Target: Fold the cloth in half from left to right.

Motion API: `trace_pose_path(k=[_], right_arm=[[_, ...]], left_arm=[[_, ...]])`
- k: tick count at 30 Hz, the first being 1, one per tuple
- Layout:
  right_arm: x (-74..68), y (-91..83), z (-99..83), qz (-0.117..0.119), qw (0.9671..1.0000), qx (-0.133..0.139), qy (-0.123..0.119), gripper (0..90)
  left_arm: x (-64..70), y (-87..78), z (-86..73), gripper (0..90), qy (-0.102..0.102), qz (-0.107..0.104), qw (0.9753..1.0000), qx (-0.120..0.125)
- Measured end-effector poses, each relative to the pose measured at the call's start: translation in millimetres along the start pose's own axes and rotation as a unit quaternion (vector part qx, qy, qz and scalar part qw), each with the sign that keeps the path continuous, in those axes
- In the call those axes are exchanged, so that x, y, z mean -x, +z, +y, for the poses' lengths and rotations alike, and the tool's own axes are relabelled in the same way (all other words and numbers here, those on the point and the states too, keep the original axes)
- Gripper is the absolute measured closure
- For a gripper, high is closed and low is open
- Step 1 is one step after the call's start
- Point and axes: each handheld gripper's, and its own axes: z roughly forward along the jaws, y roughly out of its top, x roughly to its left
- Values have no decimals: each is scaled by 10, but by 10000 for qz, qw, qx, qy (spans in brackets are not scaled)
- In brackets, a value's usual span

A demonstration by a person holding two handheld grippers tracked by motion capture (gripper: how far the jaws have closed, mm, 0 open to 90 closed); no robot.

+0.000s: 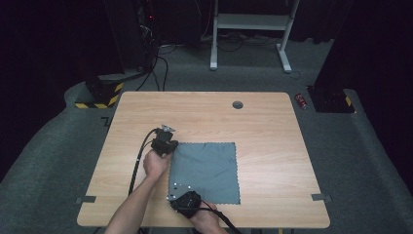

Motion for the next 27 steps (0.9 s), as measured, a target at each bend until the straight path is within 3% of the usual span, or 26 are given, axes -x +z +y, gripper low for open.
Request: trace_pose_path(k=[2,5,15,27], right_arm=[[-1,-14,0,-11,10000,16,-15,888],[14,-46,-3,7,10000,69,33,891],[28,-151,28,-16,9999,151,25,896],[39,-259,149,-4,9996,296,8,897]], left_arm=[[-3,1,23,892,-12,-68,10000,-32],[-36,-17,34,894,-231,-207,9995,56],[-134,-172,64,895,-490,-405,9974,330],[-245,-269,65,896,-720,-512,9949,478]])
